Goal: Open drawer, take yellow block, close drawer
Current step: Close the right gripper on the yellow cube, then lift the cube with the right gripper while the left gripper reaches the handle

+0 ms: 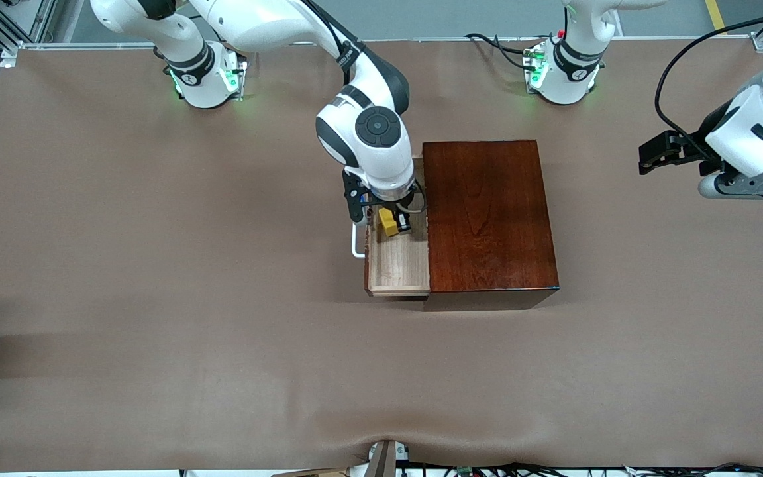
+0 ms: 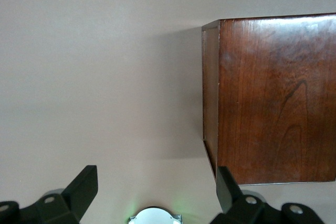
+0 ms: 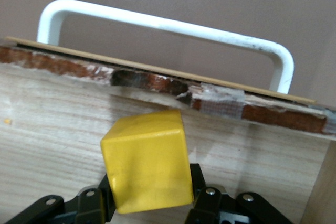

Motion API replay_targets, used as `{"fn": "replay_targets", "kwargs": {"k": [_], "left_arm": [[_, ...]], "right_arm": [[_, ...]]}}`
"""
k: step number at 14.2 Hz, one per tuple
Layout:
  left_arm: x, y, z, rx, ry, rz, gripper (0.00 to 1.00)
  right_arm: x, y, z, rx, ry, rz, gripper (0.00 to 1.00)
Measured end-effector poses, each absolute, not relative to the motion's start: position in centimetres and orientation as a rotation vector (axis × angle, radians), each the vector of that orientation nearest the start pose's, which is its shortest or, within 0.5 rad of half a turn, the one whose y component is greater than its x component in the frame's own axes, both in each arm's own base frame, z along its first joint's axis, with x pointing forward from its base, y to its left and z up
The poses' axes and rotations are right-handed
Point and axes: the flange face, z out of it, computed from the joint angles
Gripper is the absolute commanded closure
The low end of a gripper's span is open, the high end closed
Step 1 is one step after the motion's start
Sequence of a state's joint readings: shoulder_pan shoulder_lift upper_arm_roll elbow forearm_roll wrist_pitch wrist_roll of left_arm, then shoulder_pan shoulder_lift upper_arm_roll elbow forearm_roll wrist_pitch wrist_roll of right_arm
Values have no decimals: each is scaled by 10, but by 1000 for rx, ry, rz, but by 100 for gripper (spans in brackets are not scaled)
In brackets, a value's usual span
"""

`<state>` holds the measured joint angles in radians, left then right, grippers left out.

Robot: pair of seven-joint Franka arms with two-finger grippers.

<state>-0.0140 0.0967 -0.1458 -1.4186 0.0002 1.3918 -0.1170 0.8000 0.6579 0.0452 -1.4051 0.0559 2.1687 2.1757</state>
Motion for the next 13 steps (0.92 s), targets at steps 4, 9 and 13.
{"fn": "replay_targets", "kwargs": {"k": [4, 9, 13], "left_arm": [[558, -86, 631, -3133, 67, 181, 0], [557, -88, 632, -3134, 75, 177, 0], [553, -121, 636, -3137, 170, 151, 0]], "right_arm": [[501, 547, 375, -2361, 1936, 106, 100], [536, 502, 419, -2404, 2019, 125, 100], [566, 432, 469, -2573, 1842, 232, 100]]}}
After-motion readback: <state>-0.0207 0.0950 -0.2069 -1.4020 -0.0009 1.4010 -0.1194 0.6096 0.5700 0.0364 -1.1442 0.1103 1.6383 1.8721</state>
